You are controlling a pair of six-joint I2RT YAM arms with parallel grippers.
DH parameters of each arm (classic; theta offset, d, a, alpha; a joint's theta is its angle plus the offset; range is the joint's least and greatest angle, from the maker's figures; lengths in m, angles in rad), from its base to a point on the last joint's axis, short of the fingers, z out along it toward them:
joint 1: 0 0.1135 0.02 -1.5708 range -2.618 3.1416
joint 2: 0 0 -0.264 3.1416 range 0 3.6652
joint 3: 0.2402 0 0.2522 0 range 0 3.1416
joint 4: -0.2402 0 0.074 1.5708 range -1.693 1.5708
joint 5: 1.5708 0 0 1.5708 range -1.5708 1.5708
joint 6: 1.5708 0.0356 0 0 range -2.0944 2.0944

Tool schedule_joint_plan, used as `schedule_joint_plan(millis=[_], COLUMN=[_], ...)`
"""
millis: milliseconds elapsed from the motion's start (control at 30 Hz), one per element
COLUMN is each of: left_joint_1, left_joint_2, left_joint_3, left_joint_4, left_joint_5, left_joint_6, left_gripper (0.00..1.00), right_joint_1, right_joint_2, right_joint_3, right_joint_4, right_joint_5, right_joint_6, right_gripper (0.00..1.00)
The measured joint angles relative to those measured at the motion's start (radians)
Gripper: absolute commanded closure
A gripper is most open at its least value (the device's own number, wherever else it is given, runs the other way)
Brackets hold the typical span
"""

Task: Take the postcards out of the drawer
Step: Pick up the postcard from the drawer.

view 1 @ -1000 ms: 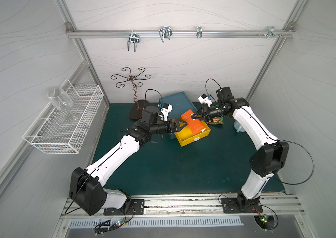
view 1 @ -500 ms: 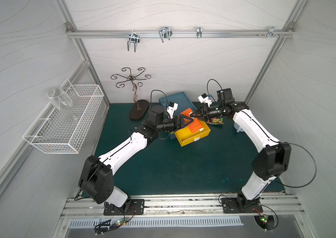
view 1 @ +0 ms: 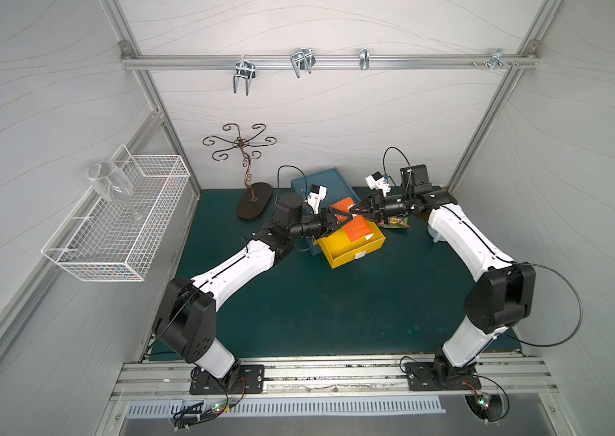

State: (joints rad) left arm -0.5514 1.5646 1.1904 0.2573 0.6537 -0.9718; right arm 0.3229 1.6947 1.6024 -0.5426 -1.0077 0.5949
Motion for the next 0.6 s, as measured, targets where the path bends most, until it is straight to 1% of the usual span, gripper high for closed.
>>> schedule_joint_plan(millis=[33, 100, 133, 267, 400, 500, 600], left_joint_1=[0.000, -0.001, -0.001, 0.008, 0.039, 0.063, 0.079], left_joint_2=[0.000, 0.000, 0.000, -0.005, -0.051, -0.093, -0.119], left_joint_3=[0.000, -0.002, -0.004, -0.023, -0.066, -0.072, -0.072], left_joint_4=[0.011, 0.034, 0.043, 0.057, 0.054, 0.064, 0.130], left_joint_5=[0.002, 0.009, 0.013, 0.020, 0.043, 0.091, 0.166], left_joint_6=[-0.004, -0.003, -0.001, 0.010, 0.044, 0.076, 0.083], left_gripper=[0.90, 0.99, 1.00, 1.00, 1.00, 1.00, 1.00], right_joint_1=[0.000, 0.000, 0.000, -0.023, -0.112, -0.173, -0.177], right_joint_2=[-0.002, -0.002, -0.002, -0.011, -0.056, -0.080, -0.086], right_joint_3=[-0.002, -0.004, -0.004, -0.005, -0.032, -0.053, -0.064], right_joint_4=[0.004, 0.011, 0.011, 0.010, 0.027, 0.057, 0.079], right_joint_5=[0.001, 0.005, 0.007, 0.011, -0.014, -0.083, -0.178], right_joint_6=[0.006, -0.002, -0.009, -0.047, -0.086, -0.127, -0.182], right_gripper=[0.58, 0.26, 0.02, 0.01, 0.01, 0.01, 0.01])
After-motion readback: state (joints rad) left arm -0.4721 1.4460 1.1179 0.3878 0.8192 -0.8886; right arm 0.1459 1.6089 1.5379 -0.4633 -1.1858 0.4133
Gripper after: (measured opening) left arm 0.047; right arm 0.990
